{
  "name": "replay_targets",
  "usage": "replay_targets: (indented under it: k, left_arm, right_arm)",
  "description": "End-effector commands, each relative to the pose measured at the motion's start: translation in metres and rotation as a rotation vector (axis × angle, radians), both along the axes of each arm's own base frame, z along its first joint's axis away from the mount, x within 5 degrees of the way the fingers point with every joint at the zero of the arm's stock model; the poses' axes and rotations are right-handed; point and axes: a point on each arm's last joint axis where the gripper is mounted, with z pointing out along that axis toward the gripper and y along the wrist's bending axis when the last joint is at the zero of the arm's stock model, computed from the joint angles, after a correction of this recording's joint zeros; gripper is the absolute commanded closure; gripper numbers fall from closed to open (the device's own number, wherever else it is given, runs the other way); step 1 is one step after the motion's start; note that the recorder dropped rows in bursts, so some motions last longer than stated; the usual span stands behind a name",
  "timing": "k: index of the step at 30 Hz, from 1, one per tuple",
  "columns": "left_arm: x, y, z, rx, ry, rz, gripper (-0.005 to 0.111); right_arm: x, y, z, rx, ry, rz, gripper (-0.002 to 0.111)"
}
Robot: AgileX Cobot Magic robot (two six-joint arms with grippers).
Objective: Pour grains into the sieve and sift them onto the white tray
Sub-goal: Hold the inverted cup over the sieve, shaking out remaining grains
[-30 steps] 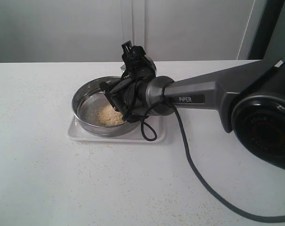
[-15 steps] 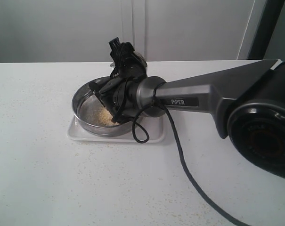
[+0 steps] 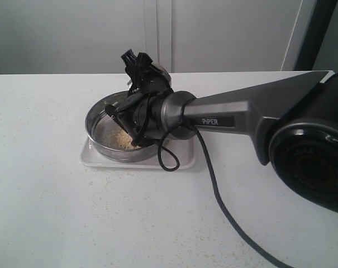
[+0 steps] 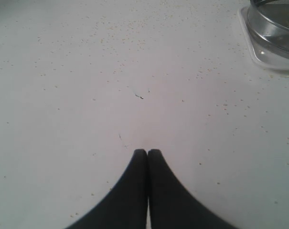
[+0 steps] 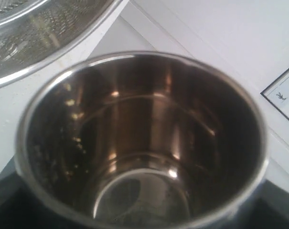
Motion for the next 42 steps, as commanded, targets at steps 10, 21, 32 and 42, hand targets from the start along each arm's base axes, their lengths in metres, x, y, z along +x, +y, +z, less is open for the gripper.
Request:
replay_targets:
  k: [10, 21, 32, 42]
  left_arm:
    - [0.000, 0.000, -0.001, -0.001, -0.004, -0.004, 0.107]
    - [0.000, 0.000, -0.001, -0.001, -0.004, -0.004, 0.107]
    - [0.000, 0.000, -0.001, -0.001, -0.004, -0.004, 0.107]
    - [0.000, 0.000, -0.001, -0.001, -0.004, -0.004, 0.107]
  right_arm:
    - [-0.010, 0.010, 0.016, -0.046, -0.065, -0.009, 0.108]
    - [-0.006, 0.013, 0.004, -0.044, -0.040, 0.011, 0.108]
    - [-0.005, 0.011, -0.002, -0.073, -0.033, 0.006, 0.108]
    - [-0.004, 0.009, -0.004, -0.081, -0.042, -0.017, 0.108]
